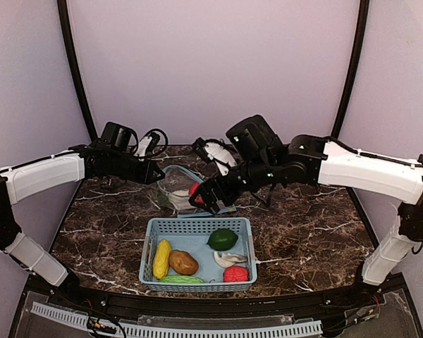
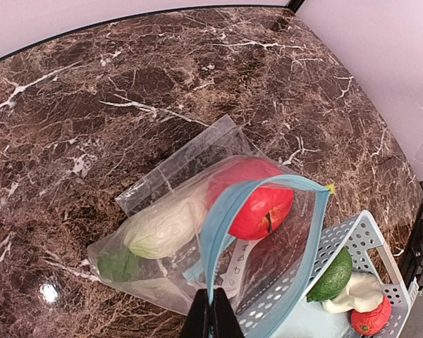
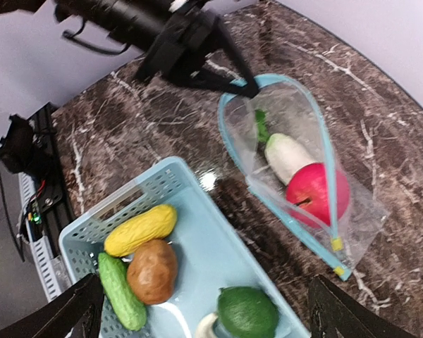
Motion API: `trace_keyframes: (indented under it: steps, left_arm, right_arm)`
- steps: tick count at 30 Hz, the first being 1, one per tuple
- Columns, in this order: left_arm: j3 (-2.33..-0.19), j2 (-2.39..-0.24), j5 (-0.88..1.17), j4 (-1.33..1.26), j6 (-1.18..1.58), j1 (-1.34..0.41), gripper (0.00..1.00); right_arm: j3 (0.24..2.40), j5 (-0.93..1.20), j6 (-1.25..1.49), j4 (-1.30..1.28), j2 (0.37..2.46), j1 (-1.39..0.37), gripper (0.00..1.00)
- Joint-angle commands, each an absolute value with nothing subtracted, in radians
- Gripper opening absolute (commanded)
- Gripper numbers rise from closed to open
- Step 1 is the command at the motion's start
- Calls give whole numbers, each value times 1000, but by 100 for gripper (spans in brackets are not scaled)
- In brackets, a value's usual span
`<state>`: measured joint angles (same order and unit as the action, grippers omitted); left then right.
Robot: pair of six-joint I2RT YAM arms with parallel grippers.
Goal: Place the food in the zip-top bag and seal the zipper
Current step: Pick up the fake vegetable from the bin.
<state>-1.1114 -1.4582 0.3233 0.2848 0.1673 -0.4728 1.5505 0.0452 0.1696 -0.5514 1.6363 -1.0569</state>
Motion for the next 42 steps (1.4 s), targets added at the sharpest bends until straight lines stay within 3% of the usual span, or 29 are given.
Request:
trace_keyframes:
  steps: [1, 22, 32, 42]
  left_arm:
    - [-1097, -1420, 286, 288, 148, -466, 1]
    - [-1098, -1413, 298, 287, 152, -466, 1]
    - [-1097, -1417, 307, 287, 157, -466, 1]
    - [-1099, -1418, 307, 287, 156, -467, 1]
  right_arm:
    - [1464, 33, 249, -528, 1621, -1142, 99]
    - [1580, -21, 364, -639, 1995, -1283, 88]
    - [1636, -5, 350, -642, 2079, -1298, 86]
    - [1694, -6, 364, -642, 2152, -1305, 76]
